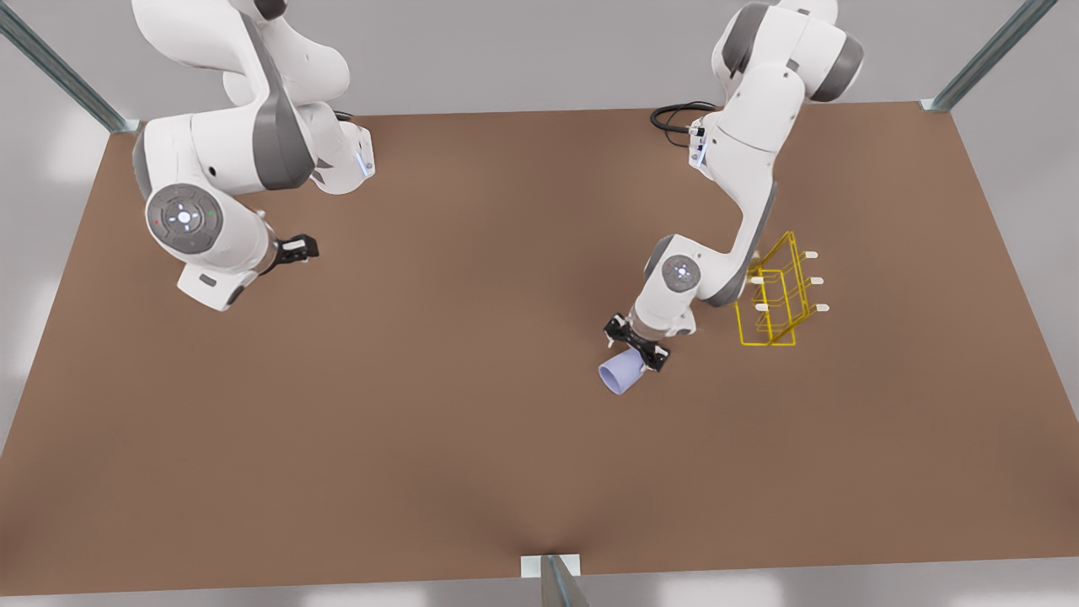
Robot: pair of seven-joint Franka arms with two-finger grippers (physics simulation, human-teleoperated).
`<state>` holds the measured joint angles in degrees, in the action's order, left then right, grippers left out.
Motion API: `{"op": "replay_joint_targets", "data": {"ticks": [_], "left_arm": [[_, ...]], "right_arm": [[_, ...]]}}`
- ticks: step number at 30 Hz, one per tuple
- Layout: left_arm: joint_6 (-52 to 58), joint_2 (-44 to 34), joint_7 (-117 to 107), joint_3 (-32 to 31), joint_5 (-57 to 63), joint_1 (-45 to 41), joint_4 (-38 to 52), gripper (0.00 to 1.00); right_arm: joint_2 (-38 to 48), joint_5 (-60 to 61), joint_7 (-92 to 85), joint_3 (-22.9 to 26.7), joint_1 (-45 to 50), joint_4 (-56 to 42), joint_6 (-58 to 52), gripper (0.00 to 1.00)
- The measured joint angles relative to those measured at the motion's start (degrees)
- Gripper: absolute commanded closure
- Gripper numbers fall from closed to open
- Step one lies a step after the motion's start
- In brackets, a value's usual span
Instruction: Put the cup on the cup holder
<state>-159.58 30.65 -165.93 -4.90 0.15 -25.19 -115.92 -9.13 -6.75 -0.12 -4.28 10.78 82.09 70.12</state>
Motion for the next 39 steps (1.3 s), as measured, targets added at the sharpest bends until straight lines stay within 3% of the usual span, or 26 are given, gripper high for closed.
{"op": "replay_joint_targets", "data": {"ticks": [5,16,17,18,25,28,29,32,33,39], "left_arm": [[-2.86,1.74,-0.08,0.0,6.09,-0.22,1.08,0.0],[-4.8,7.53,-0.08,-0.01,7.79,-0.48,3.64,0.01],[-4.88,7.61,-0.07,-0.01,7.74,-0.6,3.72,0.21],[-4.97,7.63,-0.07,0.0,7.6,-0.63,3.79,0.32],[-3.63,4.43,-0.07,0.04,7.6,-0.05,4.22,0.24],[8.41,2.99,-0.07,0.08,7.87,-0.25,16.14,0.23],[13.96,2.61,-0.07,6.88,8.64,-7.02,18.73,0.23],[31.87,3.5,2.17,46.21,10.01,-44.37,18.7,0.23],[37.34,5.21,3.48,53.33,10.92,-51.21,17.41,0.23],[59.01,14.16,10.8,66.38,22.52,-64.99,6.37,0.23]], "right_arm": [[-0.18,-0.03,1.21,-0.1,0.57,0.13,-0.04,0.0],[-0.59,-0.04,2.95,-0.18,1.29,0.19,-0.04,0.0],[-0.59,-0.04,3.06,-0.18,1.49,0.17,-0.04,0.0],[-0.59,-0.04,3.17,-0.18,1.67,0.15,-0.04,0.0],[-0.59,0.22,3.72,-0.17,1.24,0.03,-0.06,0.0],[-0.8,0.36,3.89,-0.12,1.13,-0.12,-0.06,0.0],[-0.83,0.41,3.92,-0.11,1.16,-0.21,-0.06,0.0],[-1.27,0.53,4.04,-0.13,1.25,-0.49,0.03,0.0],[-1.37,0.52,4.09,-0.12,1.32,-0.49,0.09,0.0],[-1.48,0.51,4.3,-0.17,1.59,-0.08,0.19,0.0]]}}
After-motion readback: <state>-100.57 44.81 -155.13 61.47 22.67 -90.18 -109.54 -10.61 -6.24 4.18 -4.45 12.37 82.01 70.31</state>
